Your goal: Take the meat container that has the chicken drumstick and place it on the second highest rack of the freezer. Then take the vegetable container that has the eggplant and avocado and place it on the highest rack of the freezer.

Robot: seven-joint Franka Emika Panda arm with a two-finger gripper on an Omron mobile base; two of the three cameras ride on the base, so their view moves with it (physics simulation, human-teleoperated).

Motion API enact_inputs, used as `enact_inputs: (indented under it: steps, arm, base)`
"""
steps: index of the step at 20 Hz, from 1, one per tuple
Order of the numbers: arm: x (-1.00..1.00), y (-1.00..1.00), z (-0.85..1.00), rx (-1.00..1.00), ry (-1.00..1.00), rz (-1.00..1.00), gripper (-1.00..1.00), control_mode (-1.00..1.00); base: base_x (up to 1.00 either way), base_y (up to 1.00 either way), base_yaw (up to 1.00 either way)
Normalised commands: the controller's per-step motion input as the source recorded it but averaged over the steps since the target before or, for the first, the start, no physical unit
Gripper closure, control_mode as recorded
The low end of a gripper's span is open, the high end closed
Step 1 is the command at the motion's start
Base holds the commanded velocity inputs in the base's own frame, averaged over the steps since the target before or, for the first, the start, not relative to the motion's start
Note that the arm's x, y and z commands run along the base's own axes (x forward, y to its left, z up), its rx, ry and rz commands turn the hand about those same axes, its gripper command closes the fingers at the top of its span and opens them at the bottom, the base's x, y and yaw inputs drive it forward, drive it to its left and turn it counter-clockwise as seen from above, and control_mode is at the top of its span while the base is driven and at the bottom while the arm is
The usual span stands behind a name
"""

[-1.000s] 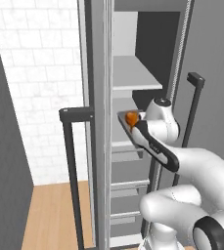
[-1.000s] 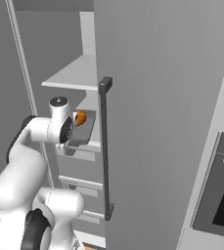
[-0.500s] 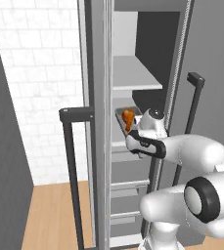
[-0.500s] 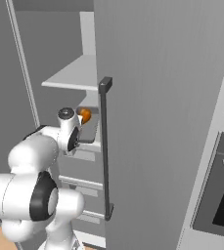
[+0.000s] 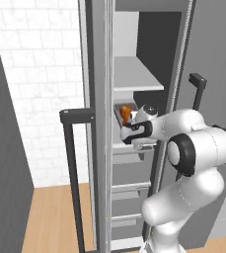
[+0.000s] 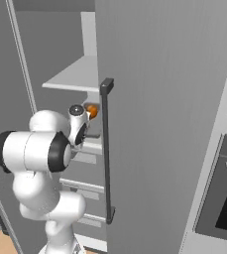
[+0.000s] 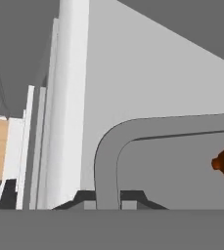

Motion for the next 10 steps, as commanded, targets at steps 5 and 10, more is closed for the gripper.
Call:
enact_inputs:
  steps: [5,10]
  arm:
    - [0.68,0.0,-0.32,0.0,0.0,0.0,1.0,-1.0]
    - [0.45,0.0,-0.31,0.0,0.0,0.0,1.0,-1.0]
  base:
    - [0.0,0.0,0.0]
    - [0.0,0.0,0.0]
